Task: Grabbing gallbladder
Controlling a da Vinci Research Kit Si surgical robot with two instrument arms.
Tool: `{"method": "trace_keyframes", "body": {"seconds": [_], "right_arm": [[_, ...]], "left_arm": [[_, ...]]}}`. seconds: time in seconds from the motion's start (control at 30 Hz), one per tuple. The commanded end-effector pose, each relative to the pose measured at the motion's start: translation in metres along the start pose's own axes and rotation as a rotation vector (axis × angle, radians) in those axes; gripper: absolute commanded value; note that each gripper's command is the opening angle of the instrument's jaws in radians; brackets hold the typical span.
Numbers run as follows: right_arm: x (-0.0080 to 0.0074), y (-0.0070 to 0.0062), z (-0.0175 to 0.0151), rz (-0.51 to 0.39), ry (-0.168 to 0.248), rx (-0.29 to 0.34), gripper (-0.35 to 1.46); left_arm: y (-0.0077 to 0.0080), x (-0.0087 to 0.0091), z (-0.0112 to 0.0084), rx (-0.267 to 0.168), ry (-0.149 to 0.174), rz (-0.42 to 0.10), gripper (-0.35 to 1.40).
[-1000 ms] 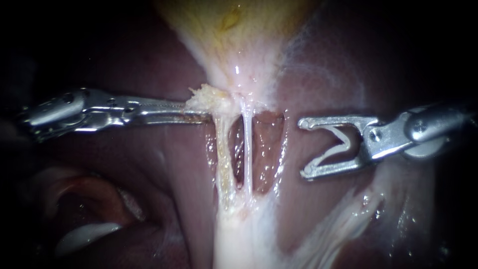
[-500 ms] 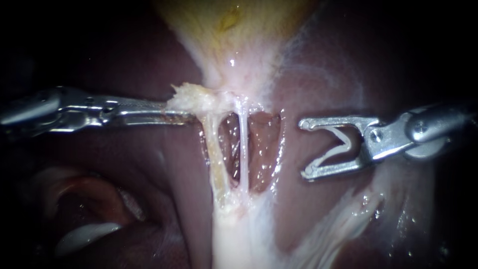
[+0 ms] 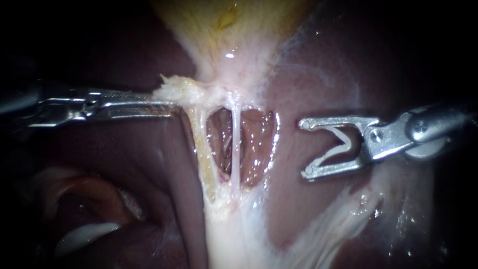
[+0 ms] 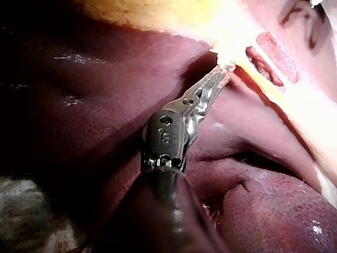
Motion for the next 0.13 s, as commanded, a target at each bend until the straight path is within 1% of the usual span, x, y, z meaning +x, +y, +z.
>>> {"method": "trace_keyframes", "body": {"seconds": [0.03, 0.13], "right_arm": [[0.0000, 0.0000, 0.0000, 0.000, 0.000, 0.000, 0.48], [0.0000, 0.0000, 0.0000, 0.000, 0.000, 0.000, 0.48]], "left_arm": [[0.0000, 0.0001, 0.0001, -0.002, 0.001, 0.001, -0.35], [0.0000, 0.0002, 0.0001, -0.003, 0.001, 0.001, -0.35]]}}
